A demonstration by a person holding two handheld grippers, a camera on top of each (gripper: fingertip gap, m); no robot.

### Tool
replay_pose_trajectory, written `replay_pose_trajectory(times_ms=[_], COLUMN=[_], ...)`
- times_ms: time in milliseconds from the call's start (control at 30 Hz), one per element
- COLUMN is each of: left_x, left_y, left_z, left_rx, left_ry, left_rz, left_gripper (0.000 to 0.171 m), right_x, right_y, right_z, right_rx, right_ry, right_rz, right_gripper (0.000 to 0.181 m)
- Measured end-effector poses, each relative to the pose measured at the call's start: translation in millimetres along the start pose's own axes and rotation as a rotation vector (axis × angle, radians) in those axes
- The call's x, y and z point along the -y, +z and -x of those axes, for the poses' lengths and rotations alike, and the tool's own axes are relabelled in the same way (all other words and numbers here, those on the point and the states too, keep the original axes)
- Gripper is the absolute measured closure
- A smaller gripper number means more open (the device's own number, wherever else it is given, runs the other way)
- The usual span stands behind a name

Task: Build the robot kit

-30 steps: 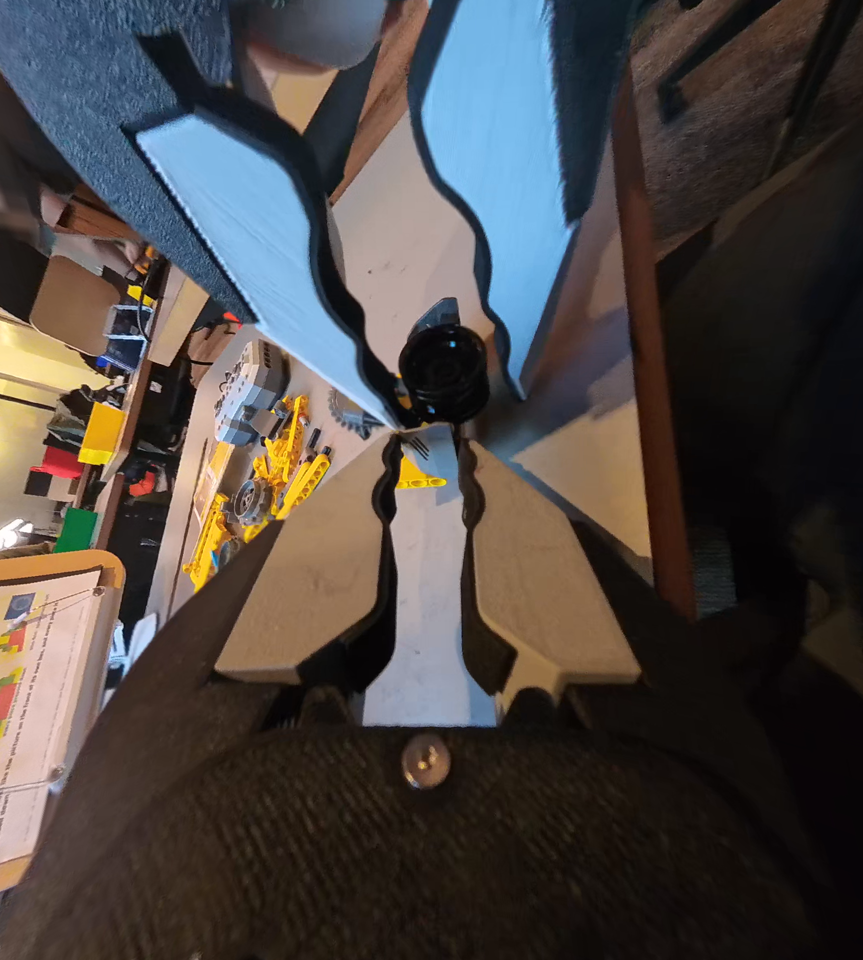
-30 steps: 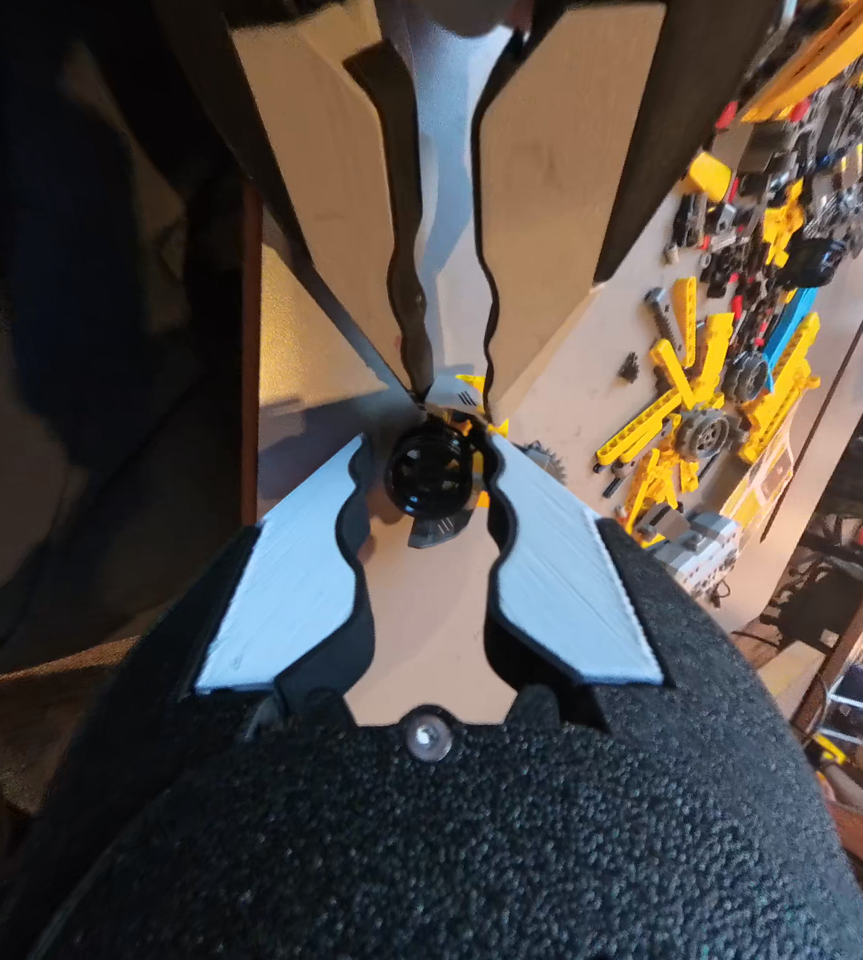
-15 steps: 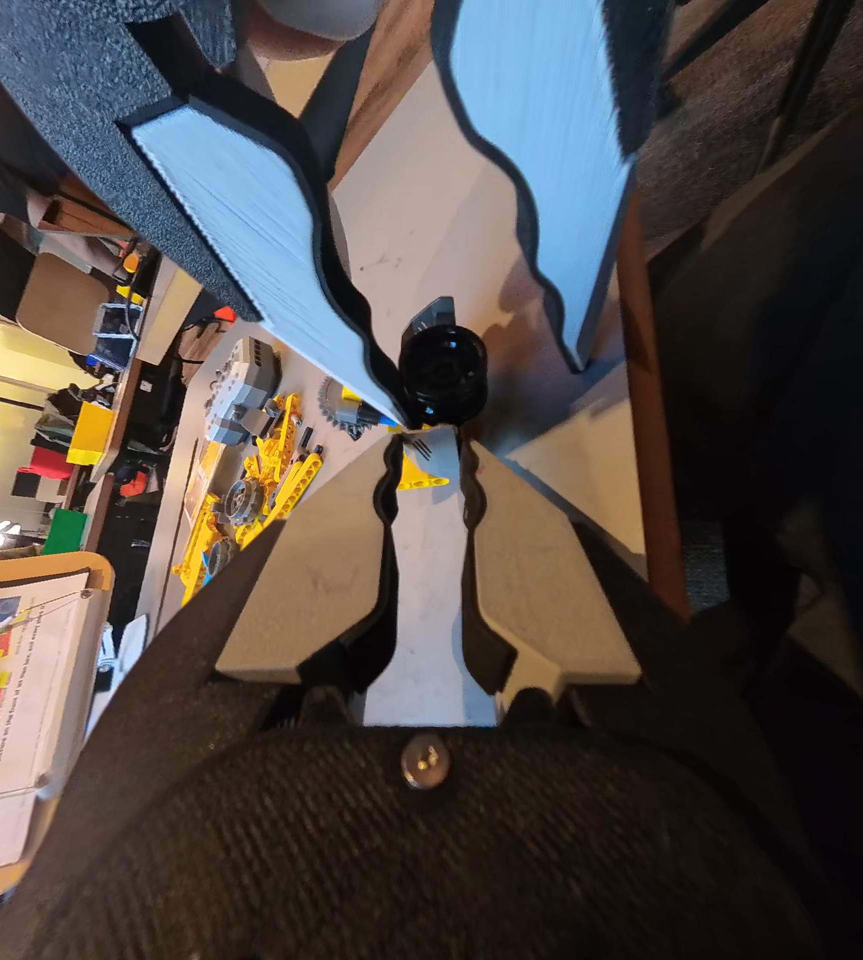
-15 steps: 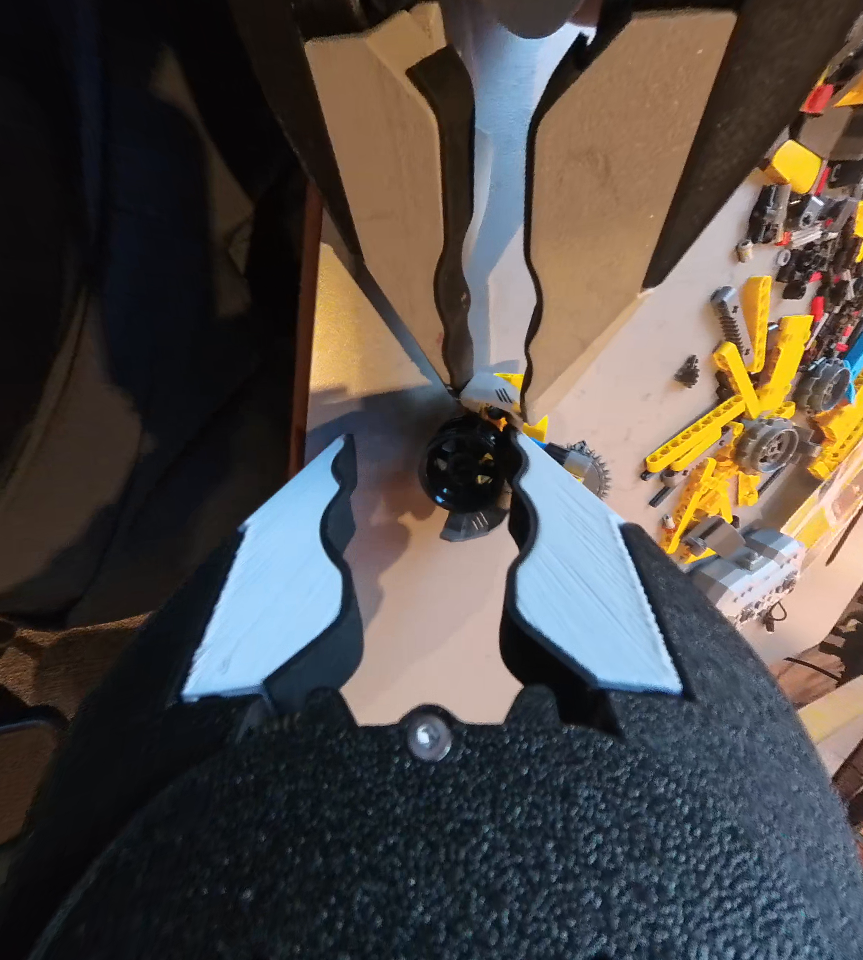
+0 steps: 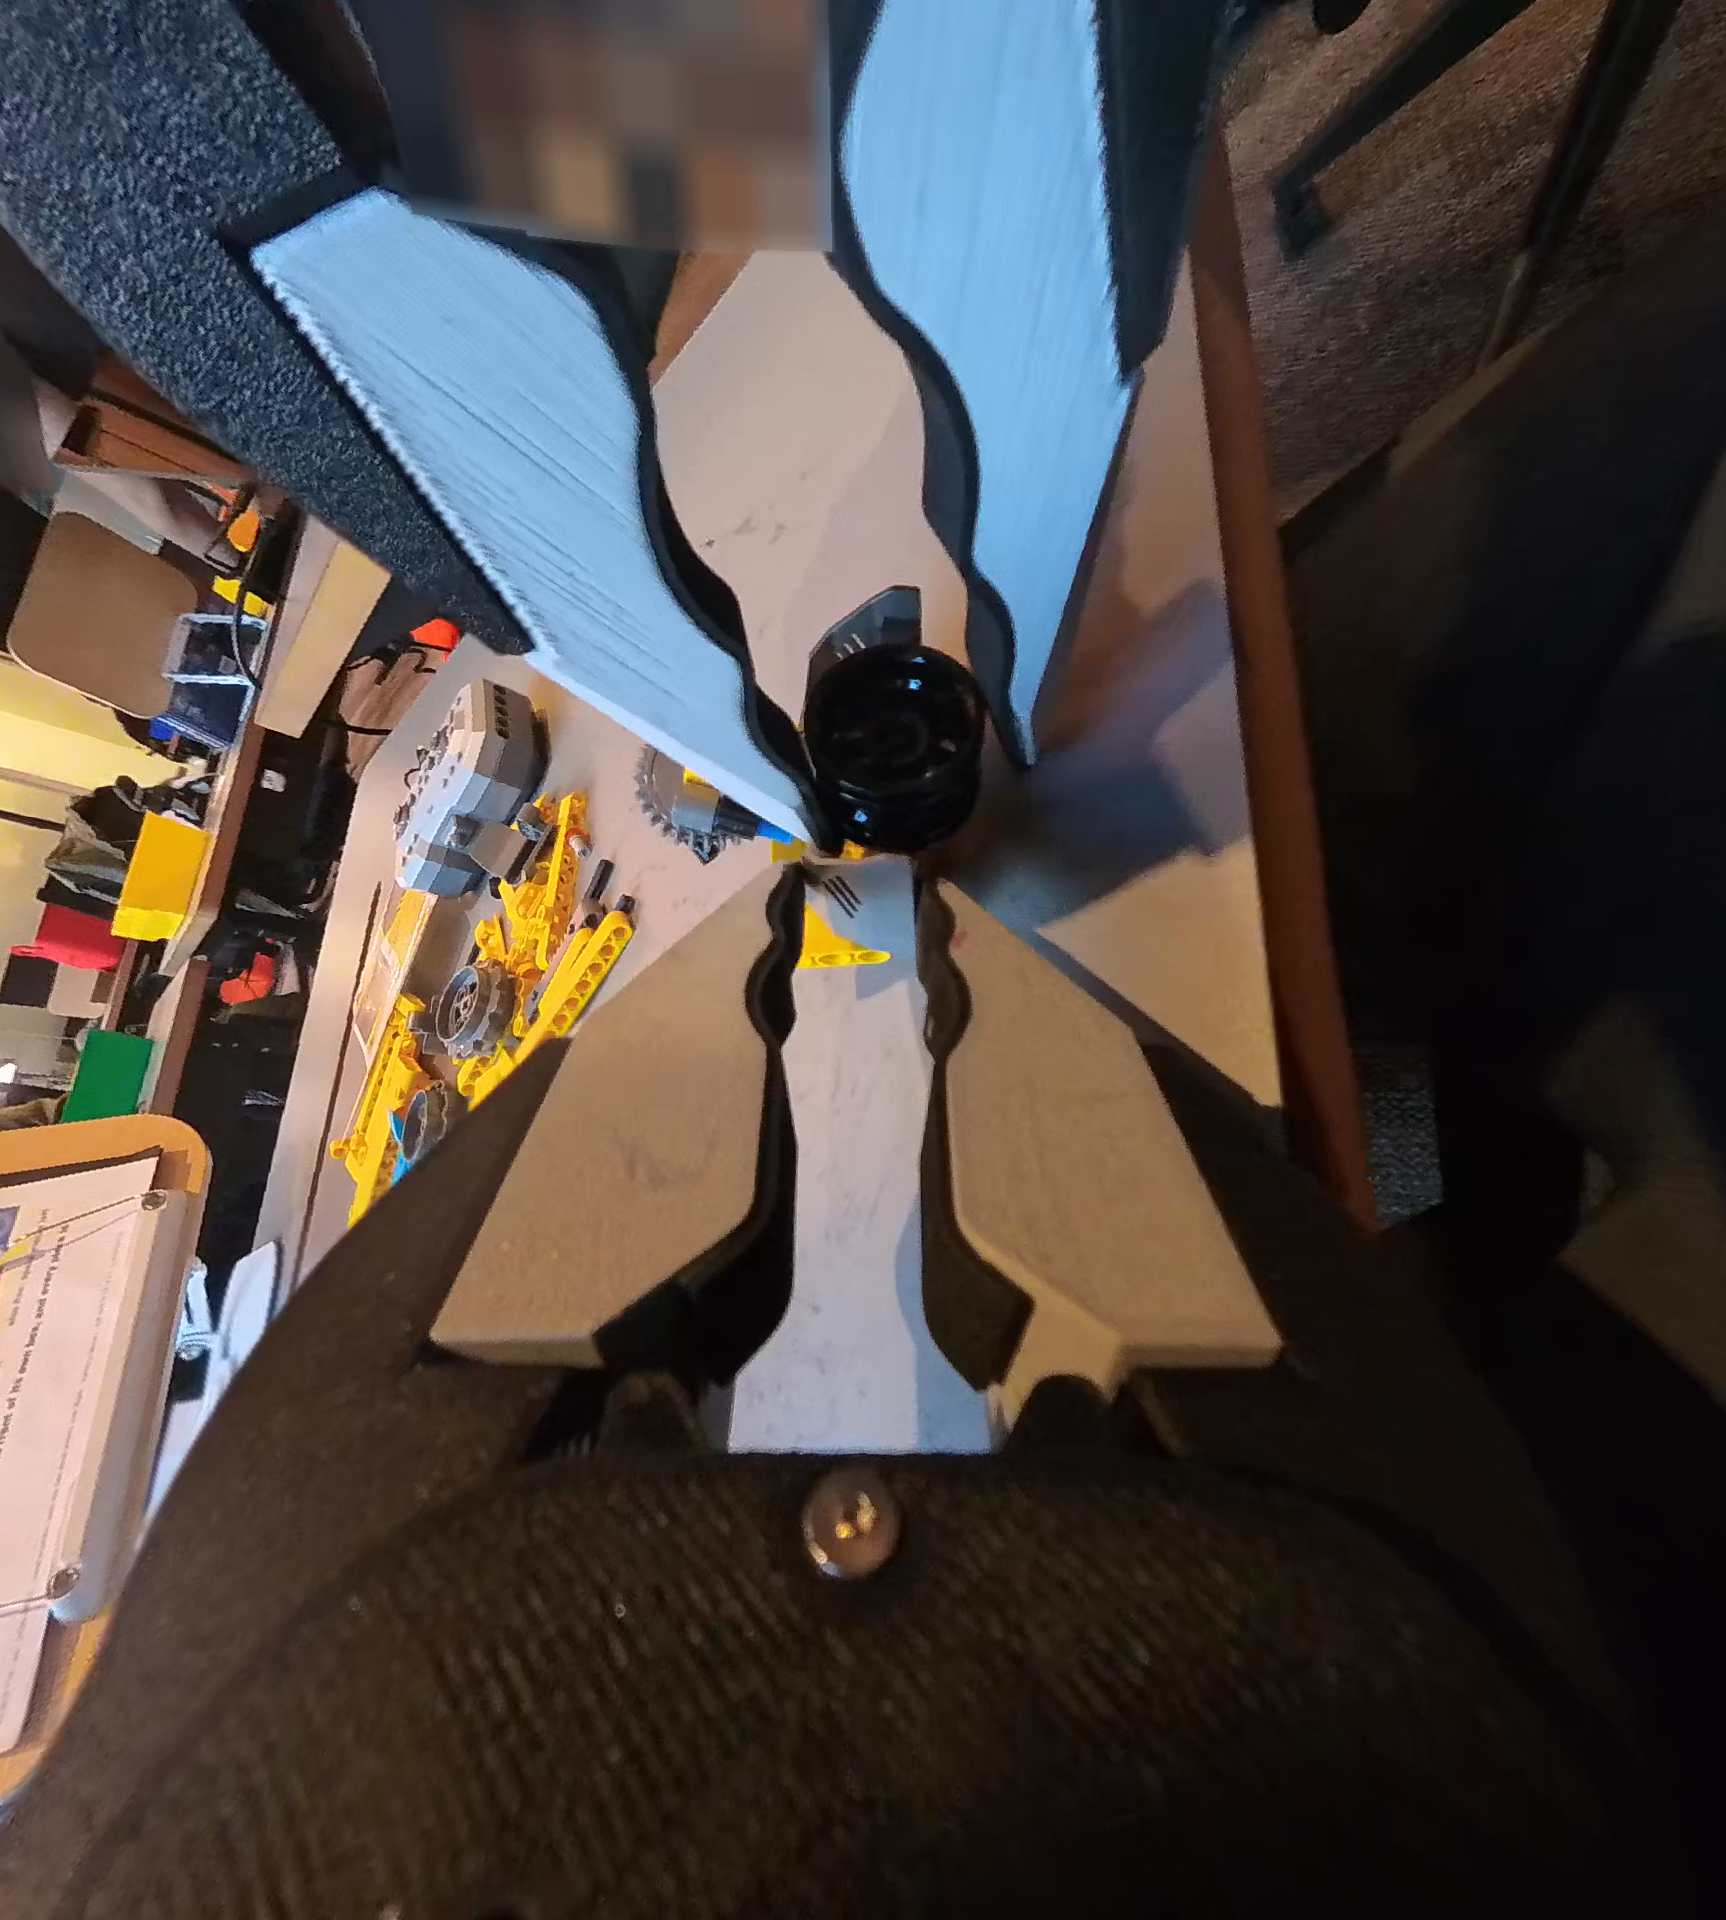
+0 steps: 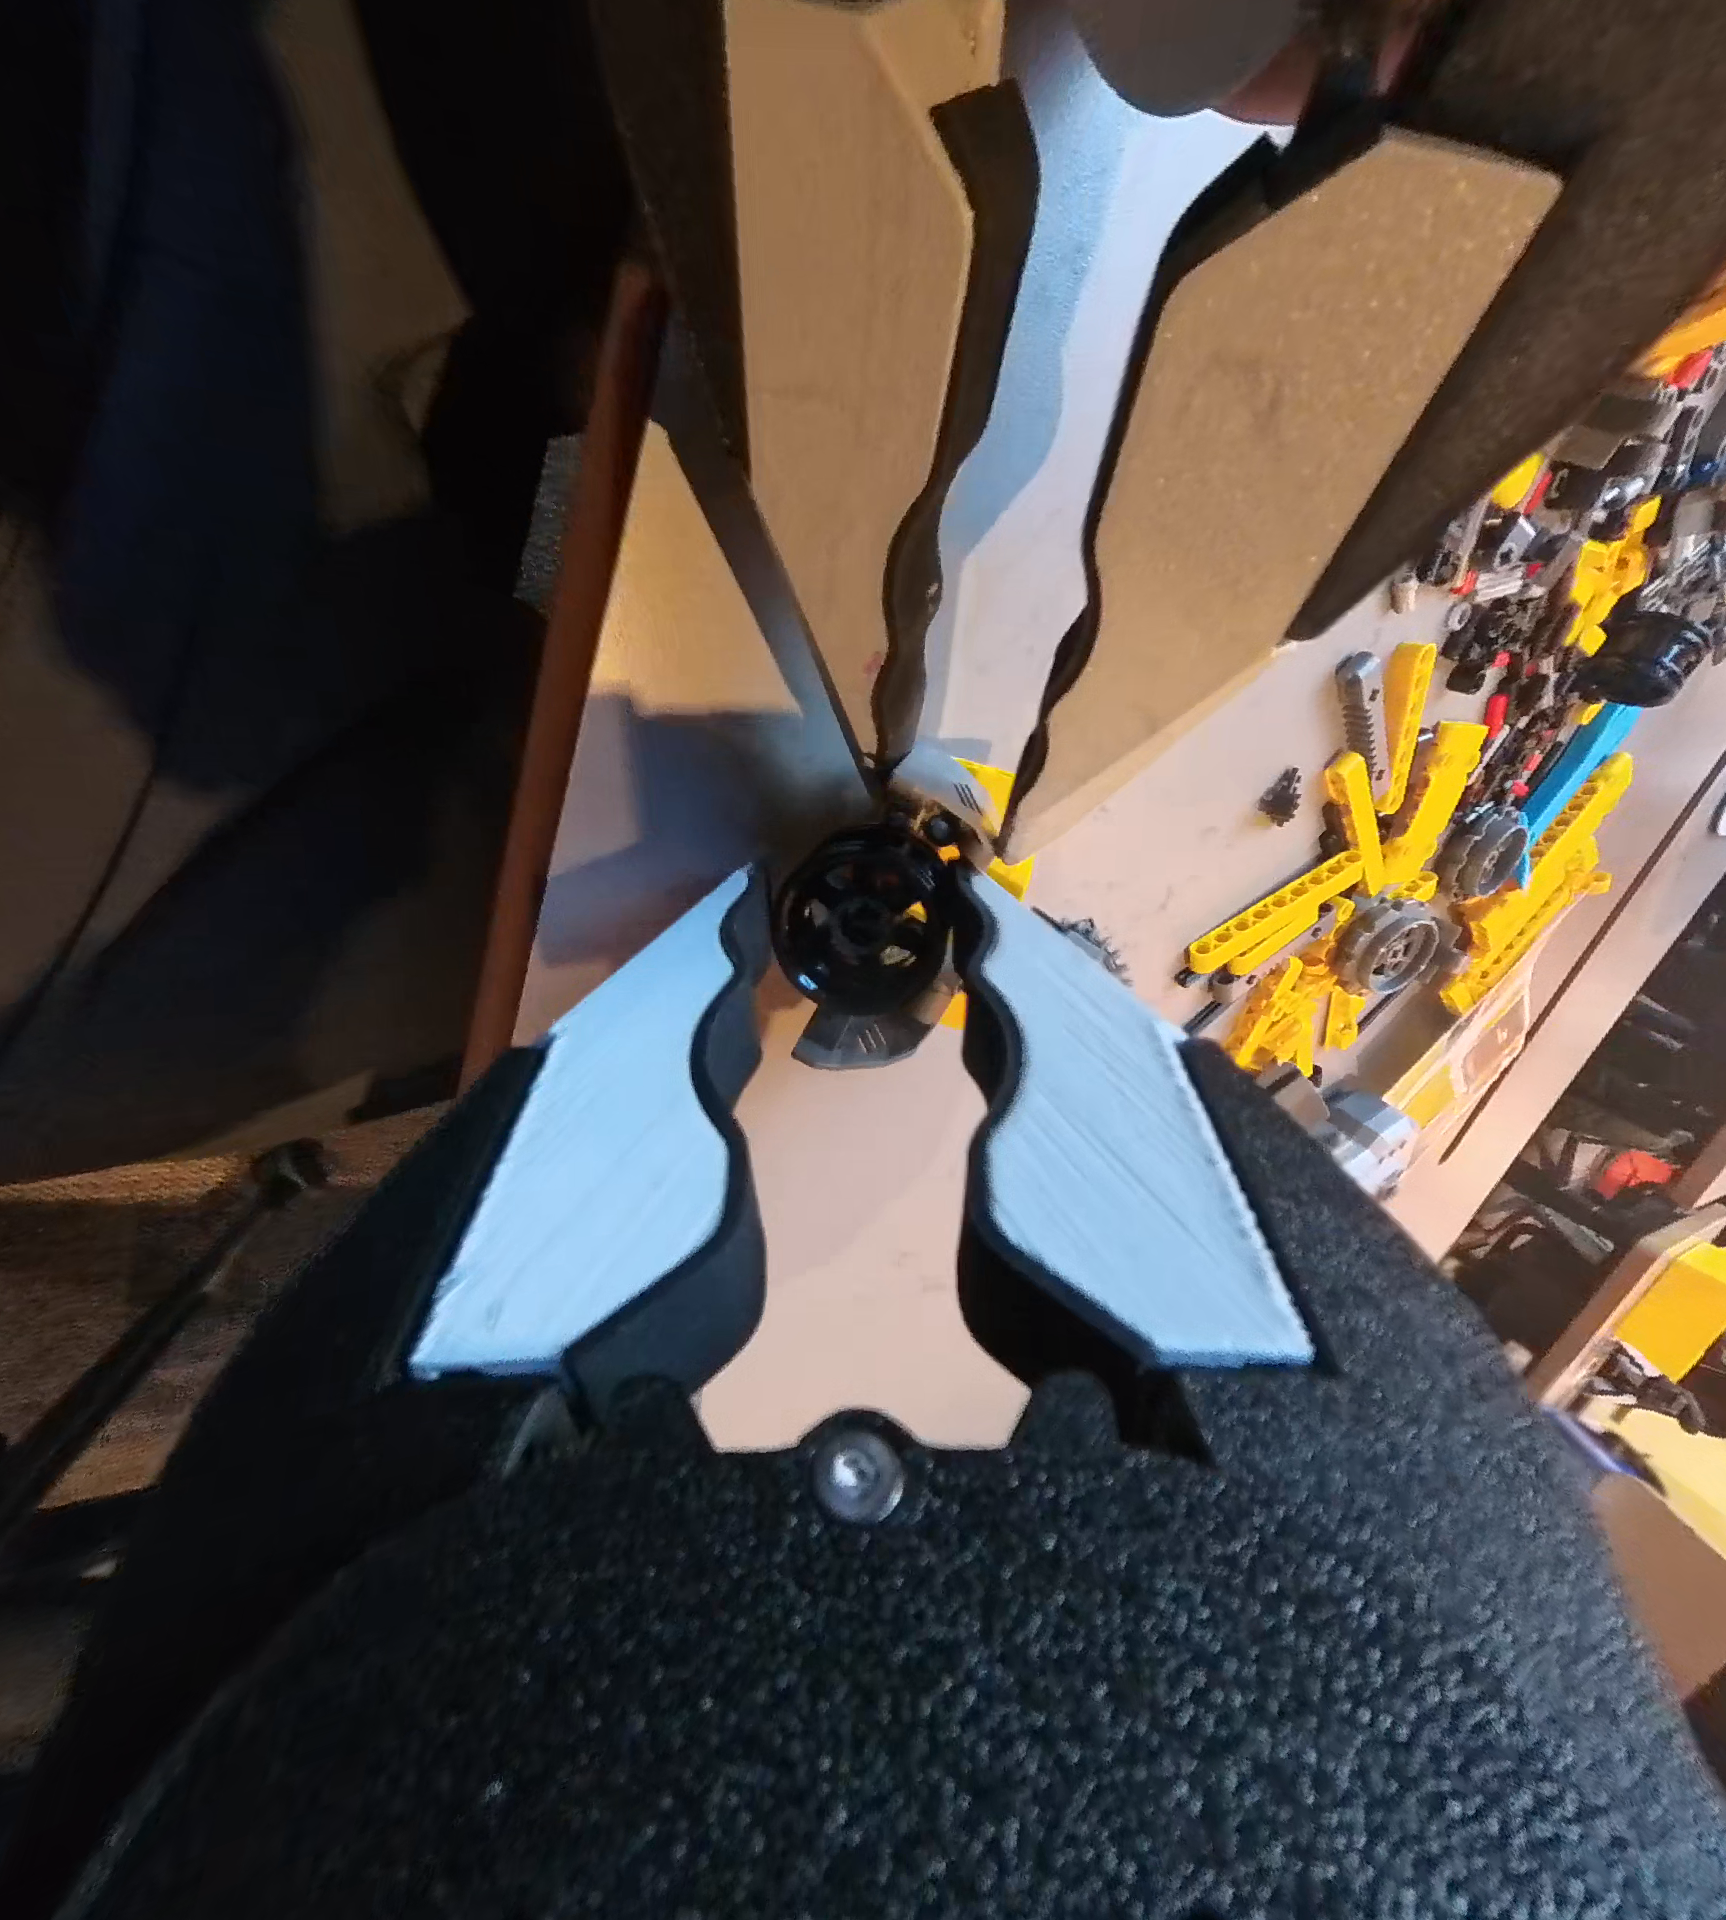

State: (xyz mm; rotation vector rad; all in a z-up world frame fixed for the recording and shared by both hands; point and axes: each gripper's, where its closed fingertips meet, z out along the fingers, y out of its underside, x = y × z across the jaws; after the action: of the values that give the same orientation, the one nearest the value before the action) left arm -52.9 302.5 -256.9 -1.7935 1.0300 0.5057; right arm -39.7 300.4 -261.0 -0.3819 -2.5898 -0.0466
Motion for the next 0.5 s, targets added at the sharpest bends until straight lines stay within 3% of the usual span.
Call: replay_pose_trajectory(times_ms=[200, 500], left_x=[0.7, -0.2], left_y=[-0.2, 0.1], left_z=[-0.9, -0.7], left_rx=[0.003, 0.004], left_ry=[0.010, 0.010], left_rz=[-0.001, 0.016], left_gripper=[0.151, 0.151], right_x=[-0.4, -0.2], right_y=[-0.2, 0.2], right_z=[2.6, 2.3], right_rx=[0.004, 0.077], right_ry=[-0.057, 0.003], right_rz=[0.004, -0.026], right_gripper=[0.147, 0.147])
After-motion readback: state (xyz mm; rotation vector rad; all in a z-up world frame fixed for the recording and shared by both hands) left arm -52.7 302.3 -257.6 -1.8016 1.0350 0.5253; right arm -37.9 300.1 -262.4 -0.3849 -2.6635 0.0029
